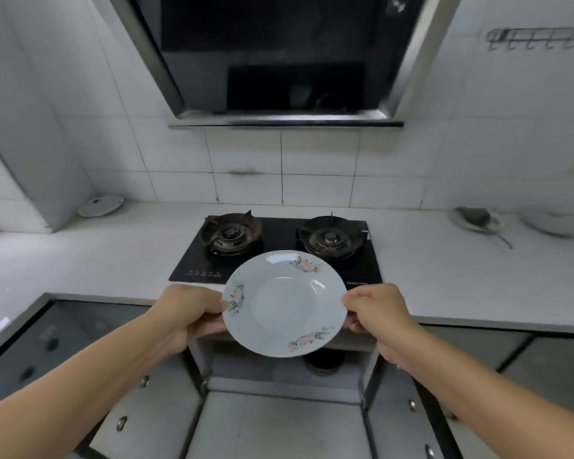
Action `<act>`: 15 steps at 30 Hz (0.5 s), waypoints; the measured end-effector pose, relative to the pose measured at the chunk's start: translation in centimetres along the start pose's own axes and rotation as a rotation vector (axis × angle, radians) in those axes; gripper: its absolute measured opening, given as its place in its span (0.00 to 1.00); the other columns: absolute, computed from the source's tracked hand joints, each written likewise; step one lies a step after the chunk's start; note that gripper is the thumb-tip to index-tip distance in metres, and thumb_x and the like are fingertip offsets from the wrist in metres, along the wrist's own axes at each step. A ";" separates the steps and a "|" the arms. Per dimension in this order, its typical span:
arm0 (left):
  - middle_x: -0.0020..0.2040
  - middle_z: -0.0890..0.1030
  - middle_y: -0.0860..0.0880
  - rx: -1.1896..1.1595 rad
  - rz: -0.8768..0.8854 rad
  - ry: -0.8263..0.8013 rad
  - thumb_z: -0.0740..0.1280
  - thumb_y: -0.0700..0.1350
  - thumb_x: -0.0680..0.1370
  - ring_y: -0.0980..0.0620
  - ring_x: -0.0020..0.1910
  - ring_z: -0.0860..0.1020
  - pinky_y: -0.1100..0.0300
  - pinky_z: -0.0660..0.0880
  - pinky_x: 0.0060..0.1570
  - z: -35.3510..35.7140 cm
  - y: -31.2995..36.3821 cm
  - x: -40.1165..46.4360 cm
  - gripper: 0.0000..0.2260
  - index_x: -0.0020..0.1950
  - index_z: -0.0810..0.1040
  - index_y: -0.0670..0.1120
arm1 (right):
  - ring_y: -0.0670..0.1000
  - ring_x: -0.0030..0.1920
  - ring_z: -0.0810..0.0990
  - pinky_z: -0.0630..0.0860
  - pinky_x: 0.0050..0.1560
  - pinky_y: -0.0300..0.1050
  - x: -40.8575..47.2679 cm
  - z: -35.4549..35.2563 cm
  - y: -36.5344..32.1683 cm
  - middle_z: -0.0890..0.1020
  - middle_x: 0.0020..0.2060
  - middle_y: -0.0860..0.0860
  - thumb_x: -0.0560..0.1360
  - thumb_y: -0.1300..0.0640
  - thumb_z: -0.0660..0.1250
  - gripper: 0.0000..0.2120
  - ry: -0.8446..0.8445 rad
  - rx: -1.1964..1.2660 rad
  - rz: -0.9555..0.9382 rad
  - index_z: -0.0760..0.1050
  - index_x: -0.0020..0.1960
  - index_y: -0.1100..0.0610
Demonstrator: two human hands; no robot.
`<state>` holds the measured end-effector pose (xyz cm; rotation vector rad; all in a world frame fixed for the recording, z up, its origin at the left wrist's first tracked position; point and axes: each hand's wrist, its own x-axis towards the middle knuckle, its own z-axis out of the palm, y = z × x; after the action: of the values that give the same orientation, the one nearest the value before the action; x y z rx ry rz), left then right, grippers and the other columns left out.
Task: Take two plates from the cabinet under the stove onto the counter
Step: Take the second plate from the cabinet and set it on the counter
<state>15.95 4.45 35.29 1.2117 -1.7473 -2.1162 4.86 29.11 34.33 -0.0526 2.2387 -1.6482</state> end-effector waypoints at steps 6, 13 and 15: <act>0.39 0.85 0.37 0.070 0.000 -0.133 0.67 0.25 0.70 0.42 0.36 0.85 0.55 0.81 0.28 11.7 -0.9 -1.8 0.05 0.44 0.81 0.29 | 0.48 0.25 0.80 0.73 0.23 0.36 -0.5 -11.2 3.0 0.83 0.25 0.55 0.72 0.68 0.64 0.13 0.137 0.056 0.029 0.82 0.32 0.60; 0.41 0.85 0.37 0.166 0.003 -0.269 0.67 0.27 0.72 0.44 0.35 0.85 0.56 0.80 0.28 27.2 -3.4 -5.0 0.05 0.45 0.81 0.30 | 0.52 0.26 0.79 0.74 0.23 0.37 -0.5 -26.5 7.2 0.83 0.29 0.60 0.71 0.69 0.64 0.09 0.251 0.083 0.061 0.81 0.35 0.67; 0.41 0.86 0.38 0.177 -0.002 -0.313 0.67 0.27 0.72 0.44 0.36 0.85 0.57 0.80 0.28 31.4 -4.1 -5.9 0.06 0.46 0.81 0.30 | 0.53 0.26 0.79 0.73 0.23 0.37 -0.4 -30.5 8.4 0.83 0.30 0.61 0.71 0.69 0.64 0.09 0.293 0.089 0.076 0.81 0.36 0.66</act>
<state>0.96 32.99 34.59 0.9573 -2.1011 -2.2954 -2.62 59.83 34.42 0.3120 2.3365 -1.8095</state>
